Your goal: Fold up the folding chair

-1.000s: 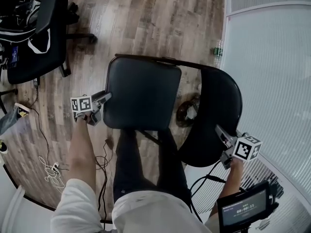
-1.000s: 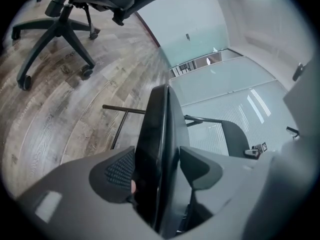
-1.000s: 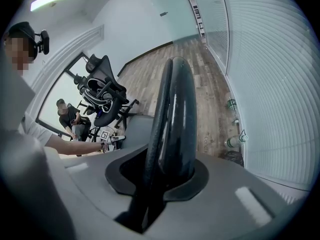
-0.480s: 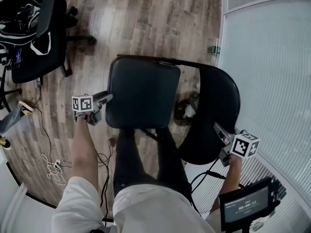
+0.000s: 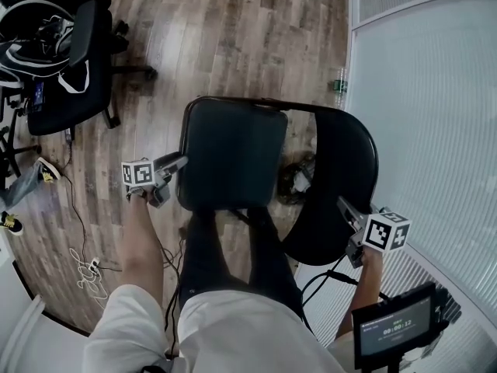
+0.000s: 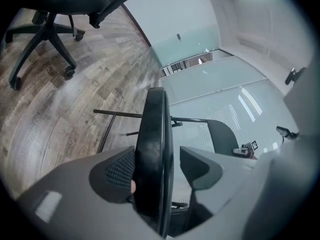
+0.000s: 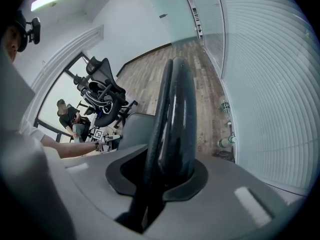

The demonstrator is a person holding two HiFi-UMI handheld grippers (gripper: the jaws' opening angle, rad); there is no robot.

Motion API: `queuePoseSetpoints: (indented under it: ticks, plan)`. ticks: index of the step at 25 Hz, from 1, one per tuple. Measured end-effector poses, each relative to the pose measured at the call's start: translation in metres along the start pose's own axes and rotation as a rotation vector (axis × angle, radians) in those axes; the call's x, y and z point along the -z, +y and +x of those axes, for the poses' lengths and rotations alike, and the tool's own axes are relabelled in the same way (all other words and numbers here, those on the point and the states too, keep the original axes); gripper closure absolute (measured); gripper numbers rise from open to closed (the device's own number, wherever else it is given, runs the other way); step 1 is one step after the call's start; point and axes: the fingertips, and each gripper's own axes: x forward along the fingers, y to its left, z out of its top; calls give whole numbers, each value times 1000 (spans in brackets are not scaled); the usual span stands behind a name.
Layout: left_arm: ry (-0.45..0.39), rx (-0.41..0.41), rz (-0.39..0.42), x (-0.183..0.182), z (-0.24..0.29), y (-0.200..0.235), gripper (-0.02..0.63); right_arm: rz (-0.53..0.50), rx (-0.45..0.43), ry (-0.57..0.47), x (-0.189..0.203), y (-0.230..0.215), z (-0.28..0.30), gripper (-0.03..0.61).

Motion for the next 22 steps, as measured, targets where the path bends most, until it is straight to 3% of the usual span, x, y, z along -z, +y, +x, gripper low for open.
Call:
queuePoseSetpoints:
  ticks: [7,22]
  plan:
    - [82,-29,53,9,8,-25,345,1,2,-1,2,-6,-8,506]
    - [104,41,95,16,21,-71,347,-6,-9,6,0,-18,-24,503]
